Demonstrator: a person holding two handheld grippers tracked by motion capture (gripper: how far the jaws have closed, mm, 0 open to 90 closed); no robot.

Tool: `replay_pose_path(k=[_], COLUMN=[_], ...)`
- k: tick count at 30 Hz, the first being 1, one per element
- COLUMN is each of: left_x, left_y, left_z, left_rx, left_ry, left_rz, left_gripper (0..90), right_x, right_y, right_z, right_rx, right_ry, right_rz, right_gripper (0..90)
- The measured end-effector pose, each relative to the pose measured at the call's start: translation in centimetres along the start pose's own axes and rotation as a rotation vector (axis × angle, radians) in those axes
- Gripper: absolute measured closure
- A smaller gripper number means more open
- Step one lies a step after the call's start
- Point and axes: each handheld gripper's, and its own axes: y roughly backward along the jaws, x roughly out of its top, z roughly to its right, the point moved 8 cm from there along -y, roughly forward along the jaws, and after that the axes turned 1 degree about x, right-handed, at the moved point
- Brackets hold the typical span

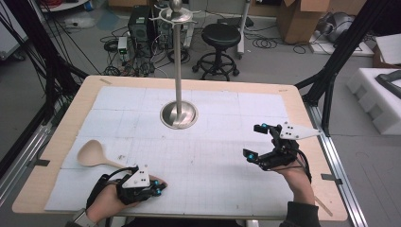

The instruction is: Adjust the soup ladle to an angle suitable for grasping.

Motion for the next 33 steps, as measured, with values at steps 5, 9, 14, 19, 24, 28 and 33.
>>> replay_pose_path(k=[5, 9, 14, 19, 24, 28, 33], left_x=[0.6, 1.1, 1.8, 2.5, 3.0, 3.3, 3.7], left_y=[-0.9, -1.6, -2.3, -3.0, -3.6, -4.0, -4.5], left_z=[-1.3, -2.8, -4.2, -5.7, -7.0, -8.6, -10.2], left_rx=[0.018, 0.03, 0.054, 0.069, 0.105, 0.112, 0.152], left_ry=[0.011, 0.03, 0.039, 0.1, 0.118, 0.163, 0.174], left_rz=[-0.002, -0.003, -0.03, -0.033, -0.06, -0.056, -0.069], left_gripper=[89.8, 89.8, 89.8, 89.8, 89.8, 89.8, 89.8], right_x=[0.1, 0.1, 0.1, 0.2, 0.2, 0.2, 0.2], right_y=[0.1, 0.1, 0.2, 0.4, 0.4, 0.4, 0.4], right_z=[0.0, 0.1, 0.0, 0.0, 0.1, 0.0, 0.2], right_rx=[0.0, -0.002, 0.0, 0.001, 0.002, 0.004, 0.002], right_ry=[-0.001, 0.0, -0.003, -0.007, -0.009, -0.01, -0.007], right_rz=[0.006, 0.008, 0.012, 0.016, 0.018, 0.018, 0.023], right_gripper=[0.6, 0.6, 0.6, 0.6, 0.6, 0.6, 0.6])
